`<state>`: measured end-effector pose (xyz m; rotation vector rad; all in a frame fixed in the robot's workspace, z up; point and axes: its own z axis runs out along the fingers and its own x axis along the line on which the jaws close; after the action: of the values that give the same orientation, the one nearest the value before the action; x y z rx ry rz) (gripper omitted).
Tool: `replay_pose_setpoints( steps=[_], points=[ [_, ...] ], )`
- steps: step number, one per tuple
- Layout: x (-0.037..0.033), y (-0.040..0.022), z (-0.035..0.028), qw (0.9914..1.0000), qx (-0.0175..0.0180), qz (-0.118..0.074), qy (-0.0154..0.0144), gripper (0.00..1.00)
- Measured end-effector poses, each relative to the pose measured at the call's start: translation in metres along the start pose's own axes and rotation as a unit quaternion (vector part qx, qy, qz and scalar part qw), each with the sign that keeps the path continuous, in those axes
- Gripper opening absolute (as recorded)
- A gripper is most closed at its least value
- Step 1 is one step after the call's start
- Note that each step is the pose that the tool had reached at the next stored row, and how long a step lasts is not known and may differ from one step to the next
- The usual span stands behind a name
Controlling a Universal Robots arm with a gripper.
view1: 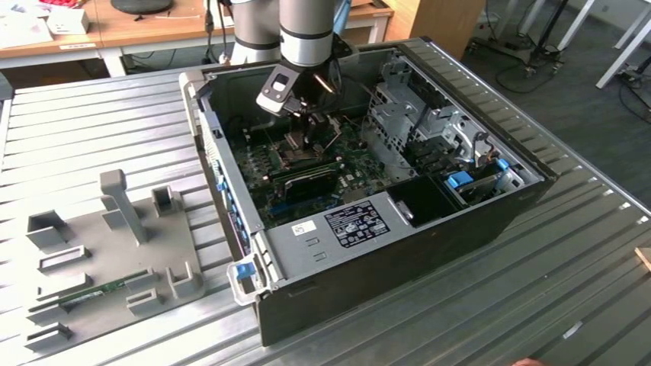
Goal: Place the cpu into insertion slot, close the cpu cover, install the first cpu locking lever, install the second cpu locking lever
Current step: 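Place the cpu into insertion slot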
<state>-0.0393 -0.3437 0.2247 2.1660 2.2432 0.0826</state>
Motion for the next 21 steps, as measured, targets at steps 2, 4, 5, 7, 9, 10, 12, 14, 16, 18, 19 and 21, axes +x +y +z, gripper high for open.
replay_pose_setpoints(
  steps=[2, 4, 5, 7, 9, 10, 12, 14, 16, 18, 19, 21],
  points=[
    [0.0000, -0.0002, 0.0008, 1.00000, -0.0022, 0.000, -0.0003, 0.54],
    [0.0000, -0.0010, 0.0020, 0.99999, -0.0042, 0.001, -0.0004, 0.54],
    [0.0000, -0.0018, 0.0025, 0.99999, -0.0045, 0.002, -0.0005, 0.54],
    [0.0000, -0.0031, 0.0040, 0.99997, -0.0047, 0.005, -0.0006, 0.54],
    [0.0000, -0.0033, 0.0050, 0.99993, -0.0048, 0.011, -0.0009, 0.54],
    [-0.0001, -0.0034, 0.0055, 0.99989, -0.0048, 0.014, -0.0012, 0.54],
    [-0.0001, -0.0035, 0.0061, 0.99971, -0.0049, 0.023, -0.0017, 0.54],
    [-0.0001, -0.0035, 0.0061, 0.99969, -0.0050, 0.024, -0.0018, 0.54],
    [0.0000, -0.0035, 0.0067, 0.99969, -0.0052, 0.024, -0.0016, 0.54],
    [-0.0001, -0.0040, 0.0089, 0.99969, -0.0066, 0.024, -0.0013, 0.54],
    [-0.0001, -0.0043, 0.0098, 0.99969, -0.0075, 0.024, -0.0012, 0.54],
    [-0.0001, -0.0050, 0.0109, 0.99970, -0.0091, 0.023, -0.0009, 0.54]
  ],
)
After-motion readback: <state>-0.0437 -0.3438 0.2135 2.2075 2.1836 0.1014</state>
